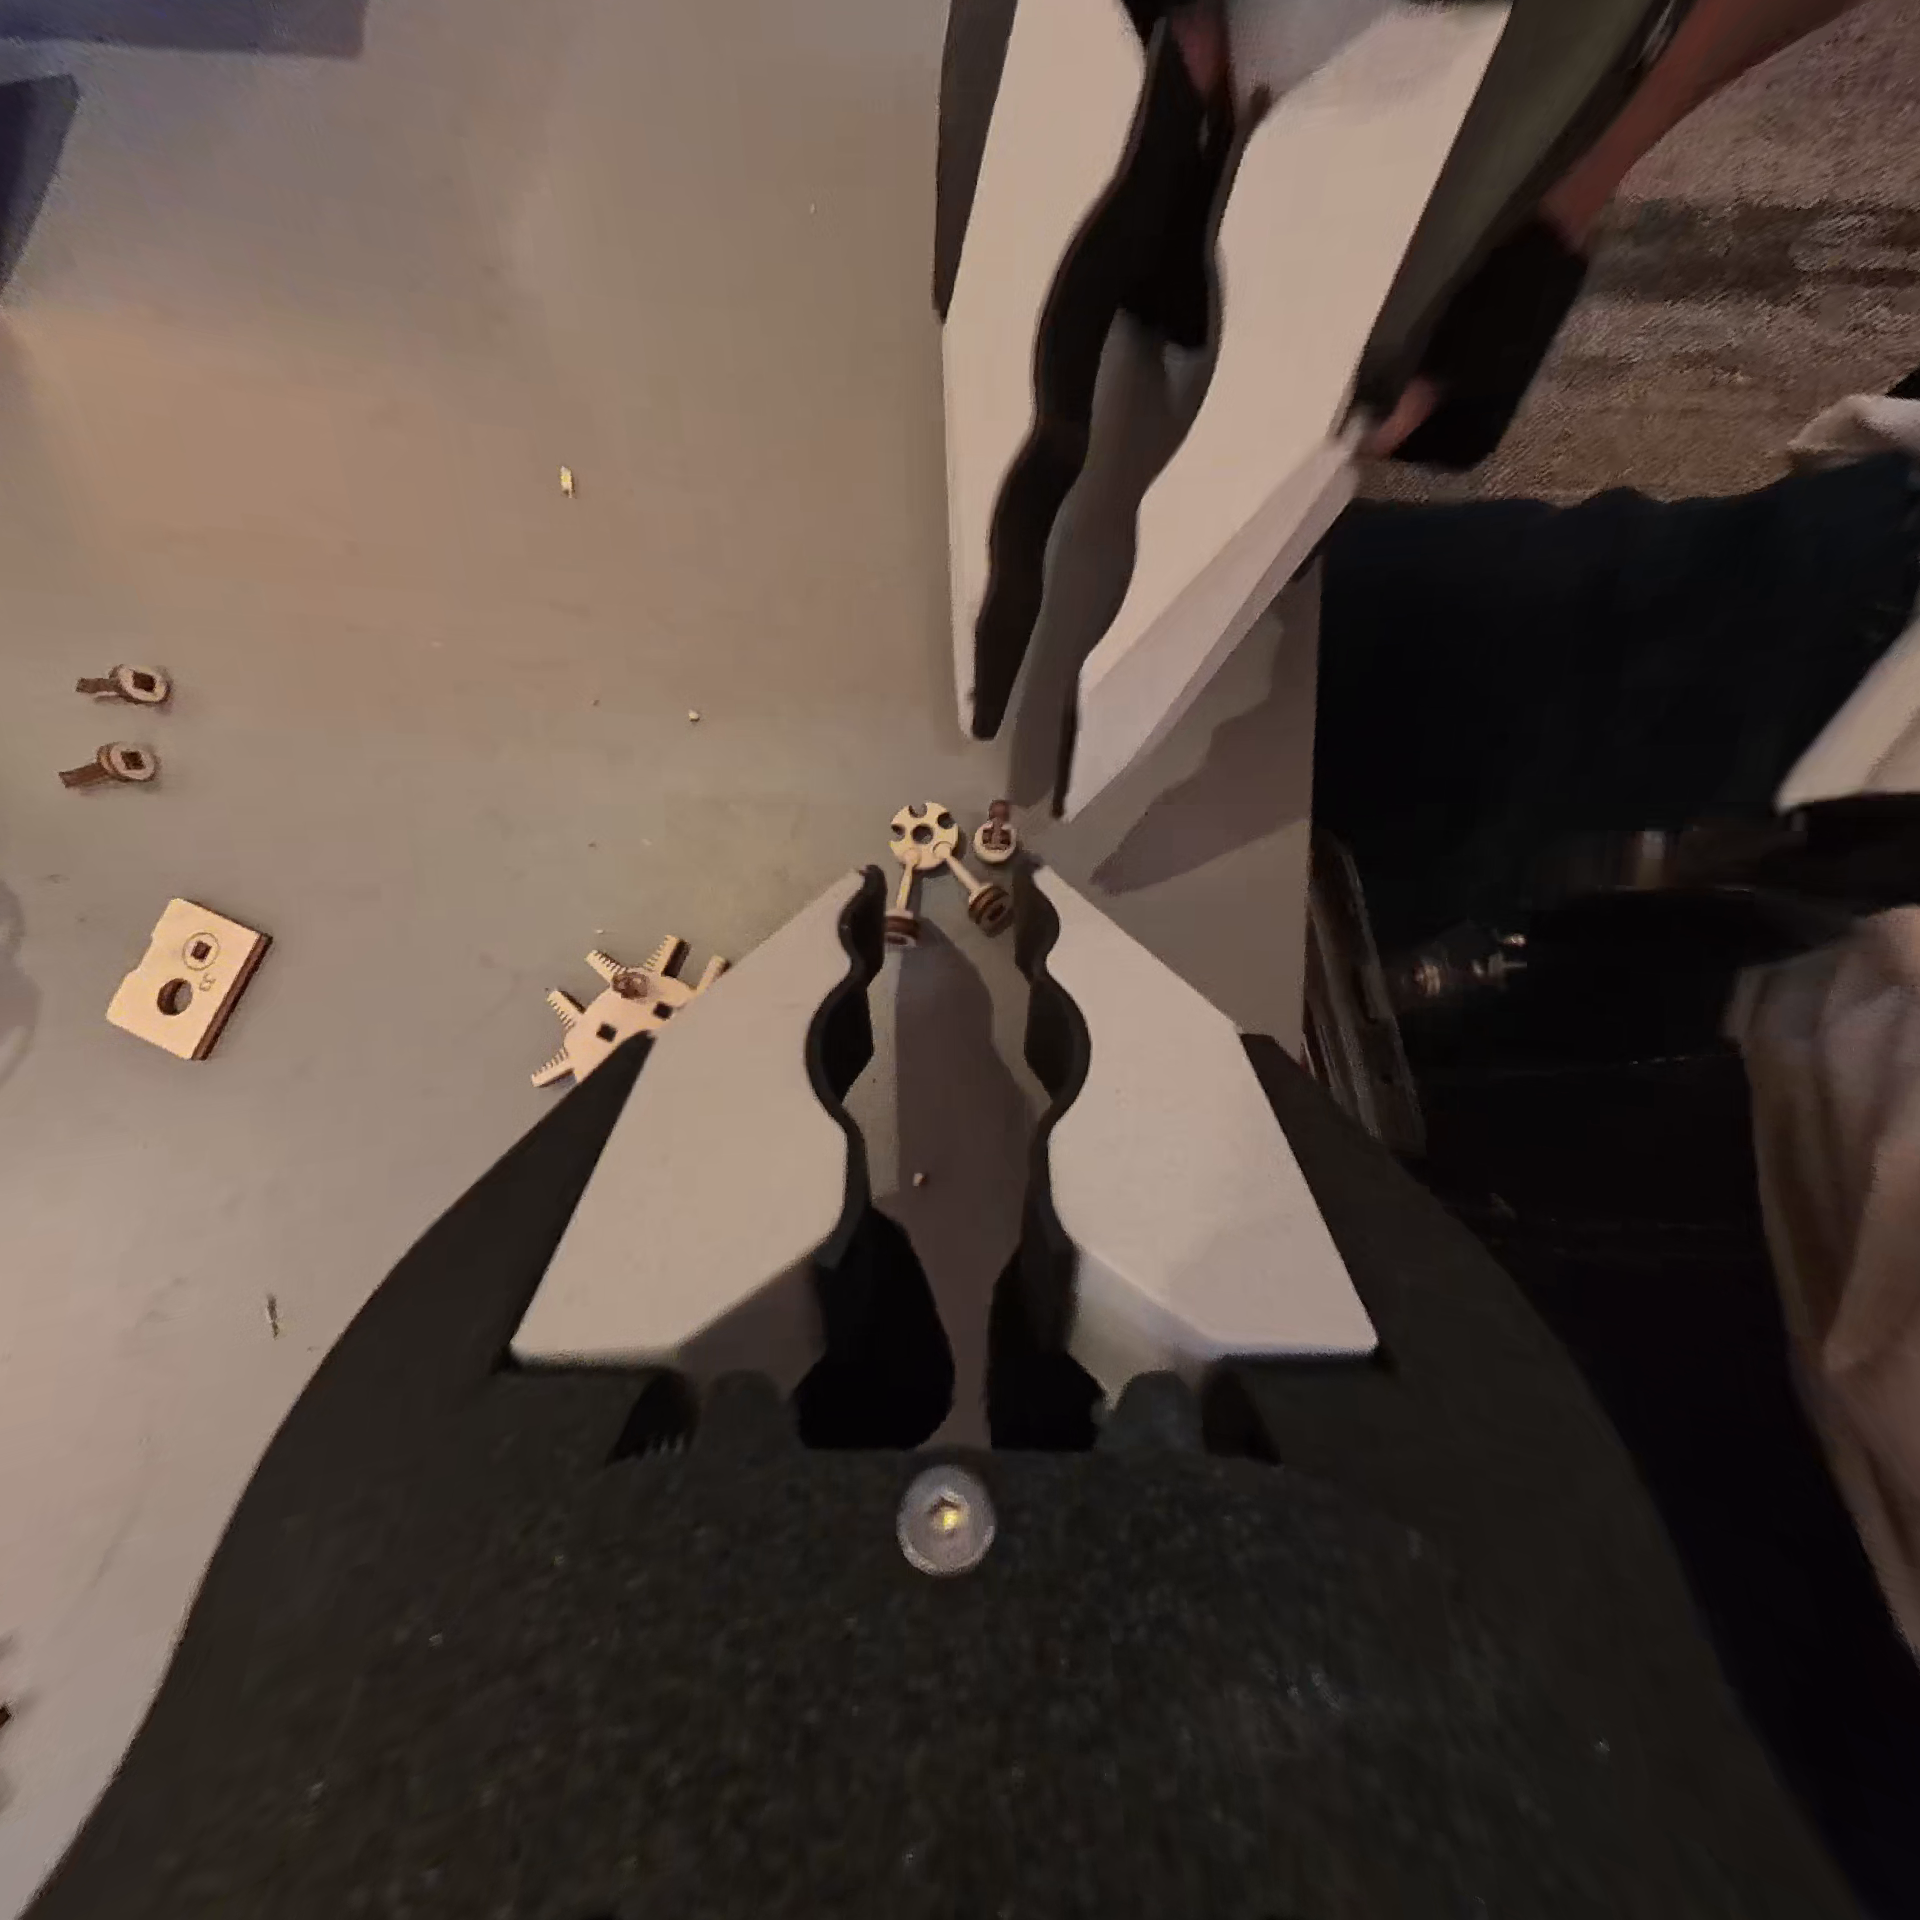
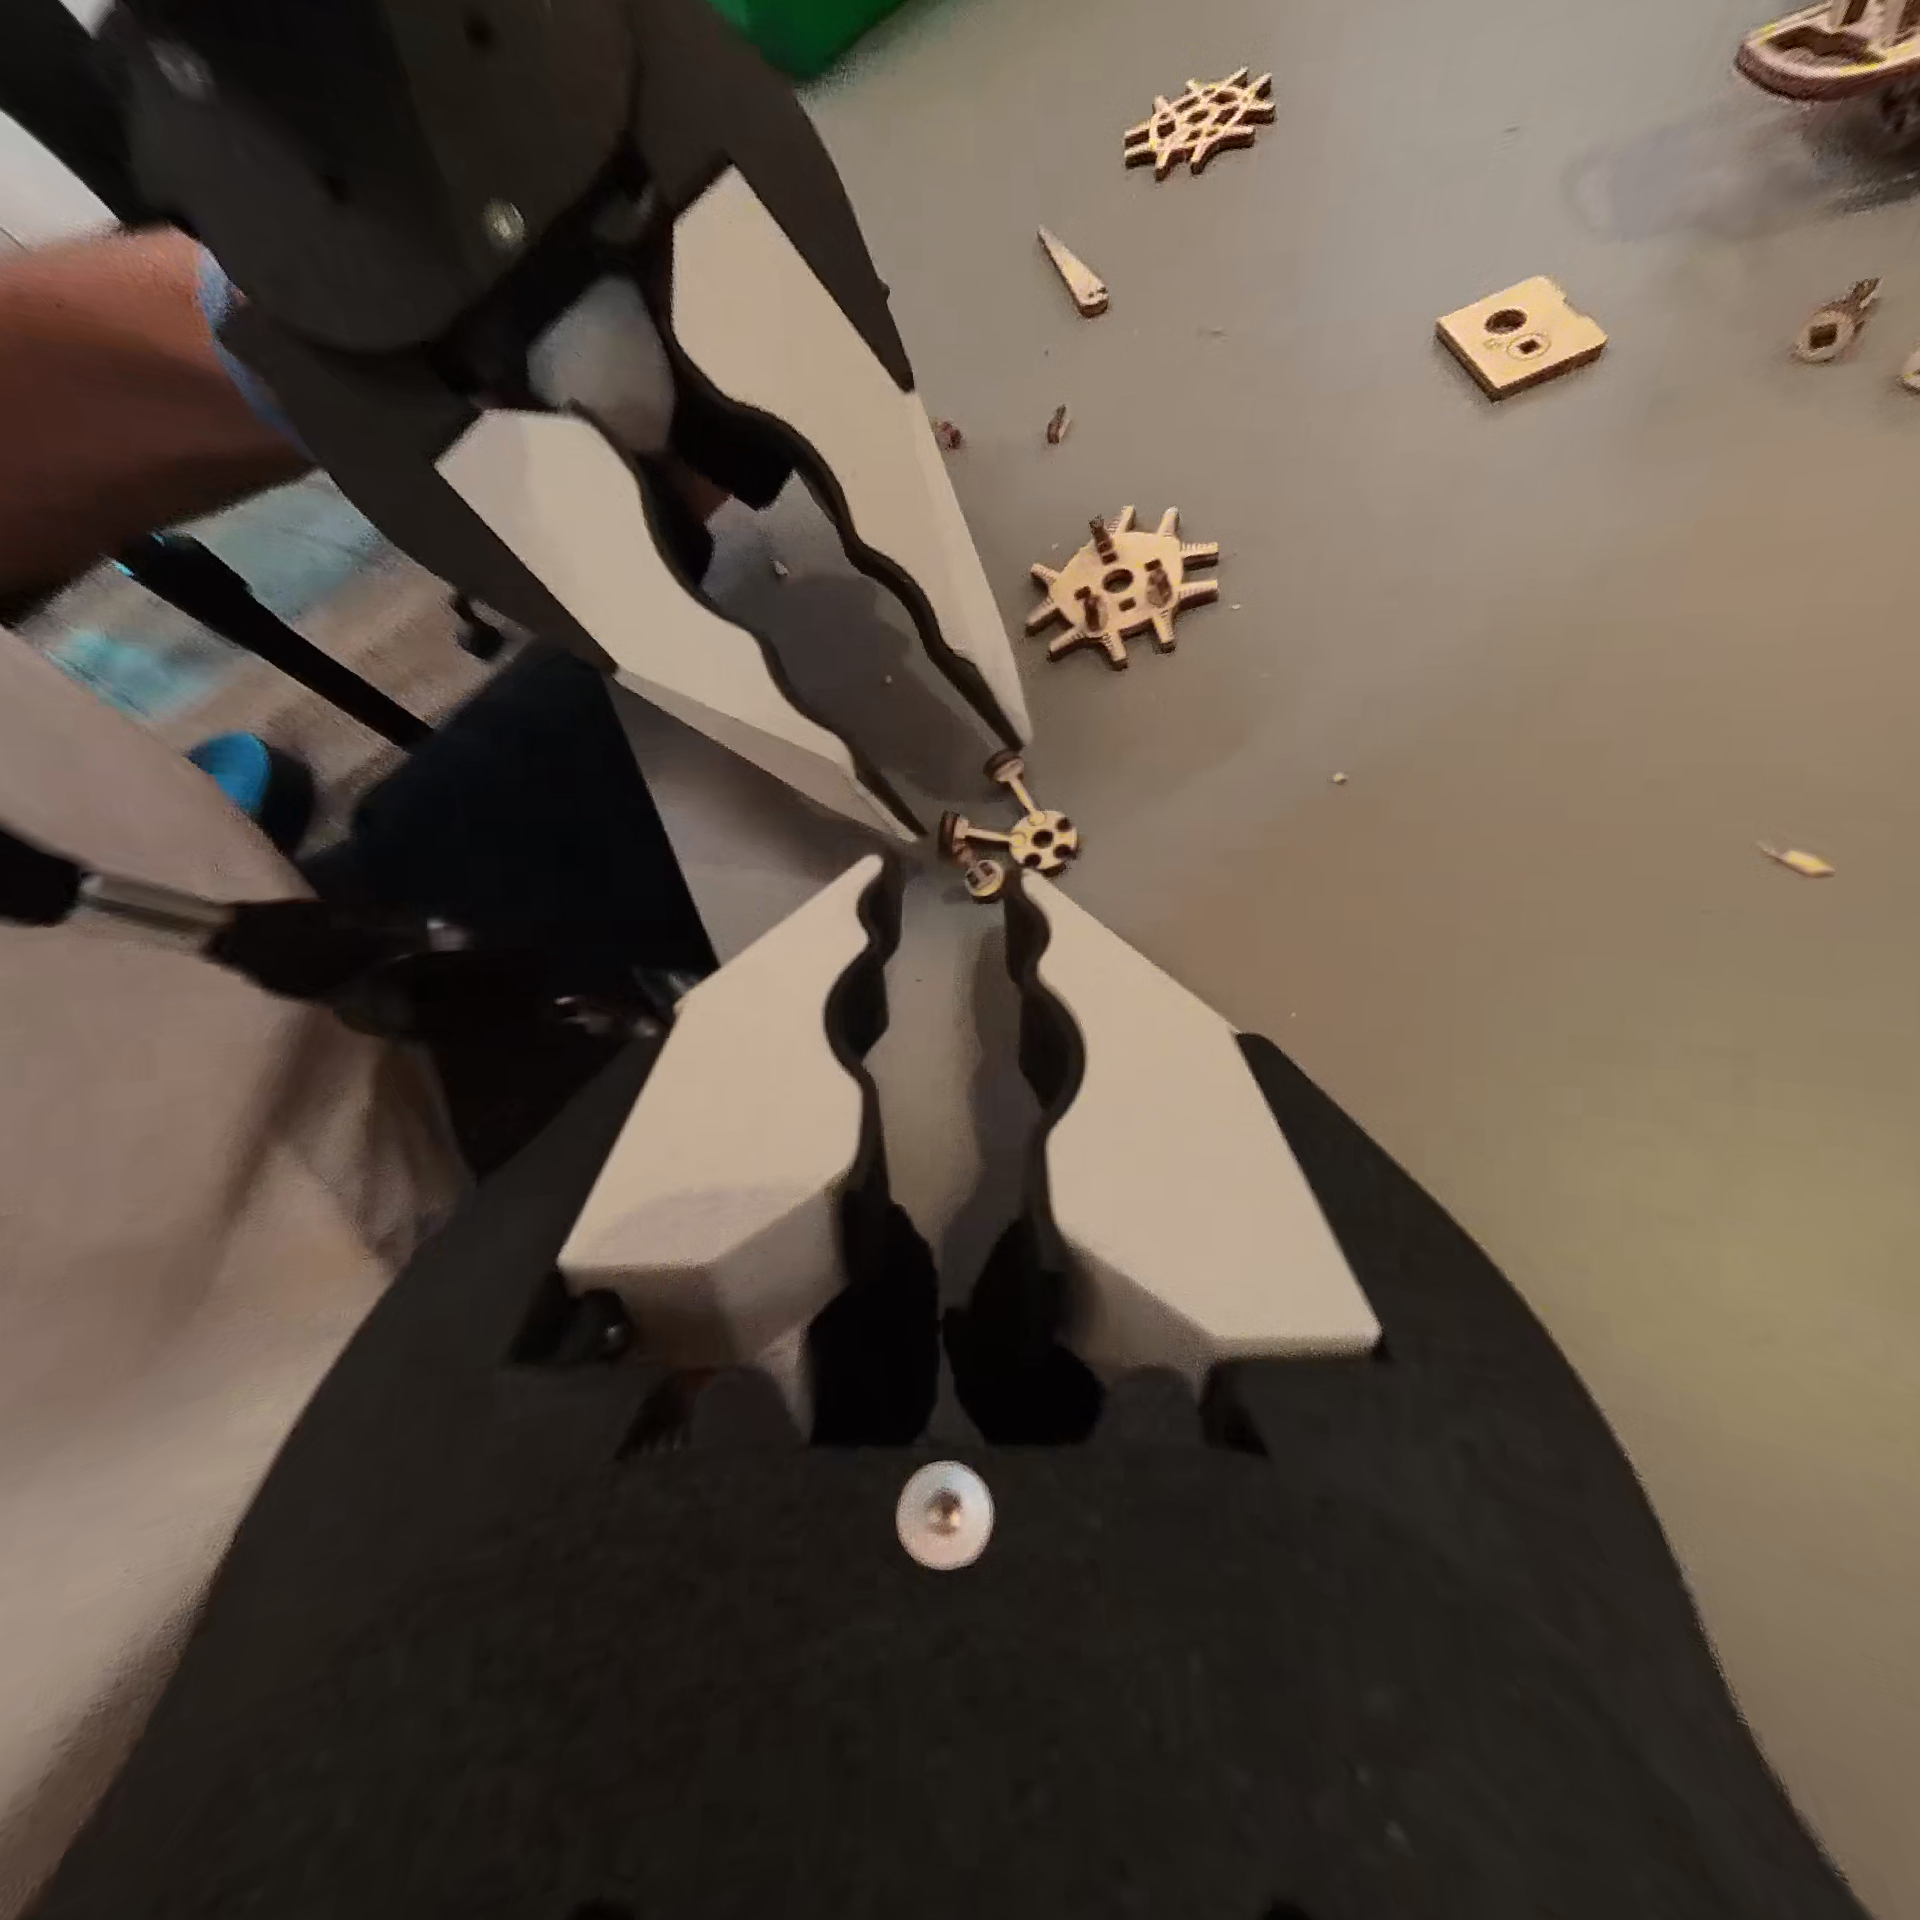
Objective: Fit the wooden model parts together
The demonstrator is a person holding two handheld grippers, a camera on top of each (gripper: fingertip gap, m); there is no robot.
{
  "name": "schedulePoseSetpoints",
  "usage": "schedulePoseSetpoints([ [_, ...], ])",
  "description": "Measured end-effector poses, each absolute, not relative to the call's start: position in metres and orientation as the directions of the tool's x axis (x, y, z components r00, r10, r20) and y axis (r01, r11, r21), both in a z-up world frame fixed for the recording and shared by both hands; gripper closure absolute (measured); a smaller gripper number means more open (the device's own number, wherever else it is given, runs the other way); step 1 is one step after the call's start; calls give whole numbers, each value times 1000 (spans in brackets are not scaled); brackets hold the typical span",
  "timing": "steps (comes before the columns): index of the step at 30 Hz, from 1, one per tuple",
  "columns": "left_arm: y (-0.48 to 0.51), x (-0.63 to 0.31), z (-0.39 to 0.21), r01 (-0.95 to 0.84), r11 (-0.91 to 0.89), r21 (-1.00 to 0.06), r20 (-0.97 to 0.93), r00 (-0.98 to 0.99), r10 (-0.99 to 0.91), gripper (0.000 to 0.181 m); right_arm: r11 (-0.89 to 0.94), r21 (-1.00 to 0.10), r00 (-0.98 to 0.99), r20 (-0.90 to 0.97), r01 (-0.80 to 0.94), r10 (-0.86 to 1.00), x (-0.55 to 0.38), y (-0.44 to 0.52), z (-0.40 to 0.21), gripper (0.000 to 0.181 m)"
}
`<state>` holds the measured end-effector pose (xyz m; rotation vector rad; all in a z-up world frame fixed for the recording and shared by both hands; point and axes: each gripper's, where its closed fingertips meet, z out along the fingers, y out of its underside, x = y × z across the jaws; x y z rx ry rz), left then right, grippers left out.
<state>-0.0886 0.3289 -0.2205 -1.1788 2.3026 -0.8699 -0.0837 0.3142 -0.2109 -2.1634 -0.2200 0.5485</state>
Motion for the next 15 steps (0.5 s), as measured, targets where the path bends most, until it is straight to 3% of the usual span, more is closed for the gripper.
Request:
schedulePoseSetpoints([
  [4, 317, -85, -211, -544, 424, -725, -35, -585, -810, 168, -629, -776, 906, -244, 32, 347, -80, 313, -219, 168],
  [11, 313, -77, -219, -536, 504, -677, -122, -593, -796, 180, -617, -785, 919, -279, -52, 278, -70, 293, -214, 169],
  [15, 300, -76, -190, -510, 305, -805, 62, -582, -811, 180, -536, -844, 929, -221, -30, 296, -70, 295, -199, 156],
])
